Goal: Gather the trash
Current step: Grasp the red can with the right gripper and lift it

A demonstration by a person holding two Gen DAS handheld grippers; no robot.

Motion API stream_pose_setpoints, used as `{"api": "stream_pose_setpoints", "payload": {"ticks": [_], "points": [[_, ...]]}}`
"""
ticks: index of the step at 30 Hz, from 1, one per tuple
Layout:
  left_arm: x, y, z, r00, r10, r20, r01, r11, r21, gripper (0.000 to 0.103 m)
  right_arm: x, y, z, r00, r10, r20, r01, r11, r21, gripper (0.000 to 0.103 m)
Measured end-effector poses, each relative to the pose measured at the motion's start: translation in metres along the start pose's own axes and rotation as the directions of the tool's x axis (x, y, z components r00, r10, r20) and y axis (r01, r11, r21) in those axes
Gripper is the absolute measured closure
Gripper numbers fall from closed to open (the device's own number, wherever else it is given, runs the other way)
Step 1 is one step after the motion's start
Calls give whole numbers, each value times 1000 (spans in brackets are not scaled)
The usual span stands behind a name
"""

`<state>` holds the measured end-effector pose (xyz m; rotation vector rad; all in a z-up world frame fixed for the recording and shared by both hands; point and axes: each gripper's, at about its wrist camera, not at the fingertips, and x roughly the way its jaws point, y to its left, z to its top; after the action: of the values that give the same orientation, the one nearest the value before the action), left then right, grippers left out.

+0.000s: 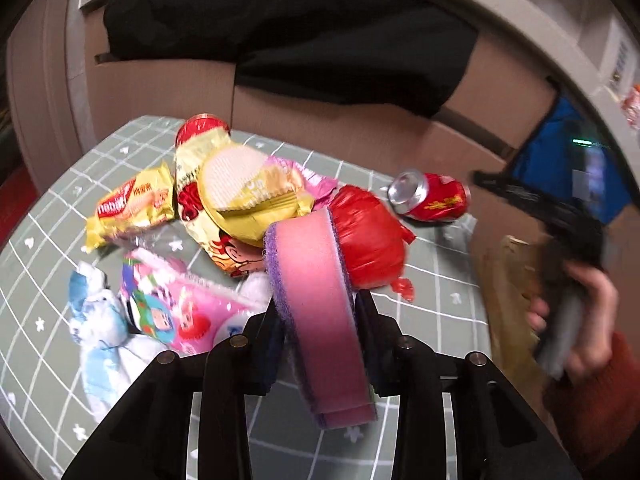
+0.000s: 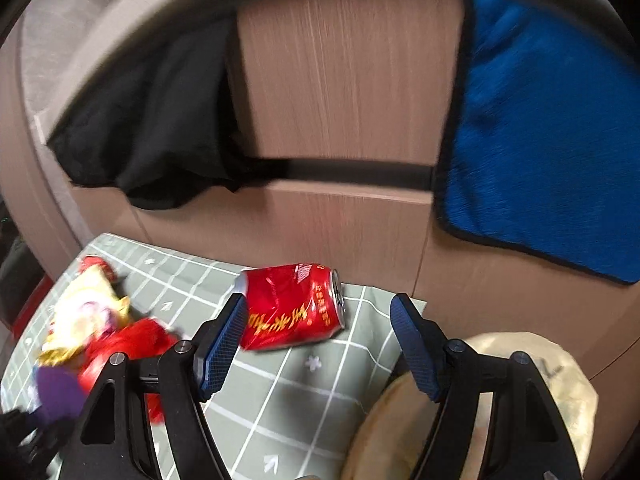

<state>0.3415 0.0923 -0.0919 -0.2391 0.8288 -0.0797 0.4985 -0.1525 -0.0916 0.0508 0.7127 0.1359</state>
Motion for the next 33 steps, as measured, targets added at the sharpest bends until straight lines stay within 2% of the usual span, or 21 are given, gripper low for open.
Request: {"api": "stream_pose_setpoints", "payload": {"ticks": [3, 9, 12, 14, 17, 21, 25, 28, 33], "points": [[-15, 3, 0, 999, -25, 29, 24, 999, 25, 68, 26, 3, 4, 999, -36, -40, 36, 999, 8, 33], [-24, 14, 7, 996, -61, 60, 61, 998, 4, 68, 72, 7, 5, 986, -106, -128, 104, 994, -20, 35], [-25, 15, 8, 993, -88, 75, 87, 996, 10, 68, 85, 6, 5, 980, -67, -185, 70, 998, 8, 36], [-27, 16, 8, 993, -64, 101, 62, 998, 19, 68, 85, 7, 3, 979, -6, -203, 11, 1000, 27, 50], [-29, 16, 18, 993, -82, 90, 83, 997, -4, 68, 64, 10, 0, 983, 50, -174, -47, 999, 23, 60], [-44, 1, 32, 986, -46, 162, 39, 998, 45, 68, 15, 15, -3, 991, 89, -98, -91, 996, -22, 61], [-50, -27, 45, 983, -61, 176, 46, 995, 86, 68, -33, 6, -3, 988, 147, -39, -148, 989, -16, 61], [-60, -57, 51, 974, -73, 212, 42, 988, 148, 68, -78, -8, -2, 990, 137, 34, -136, 990, -27, 61], [-69, -112, 60, 962, -146, 233, 94, 971, 221, 68, -152, -44, -3, 985, 68, 156, -65, 998, -26, 61]]}}
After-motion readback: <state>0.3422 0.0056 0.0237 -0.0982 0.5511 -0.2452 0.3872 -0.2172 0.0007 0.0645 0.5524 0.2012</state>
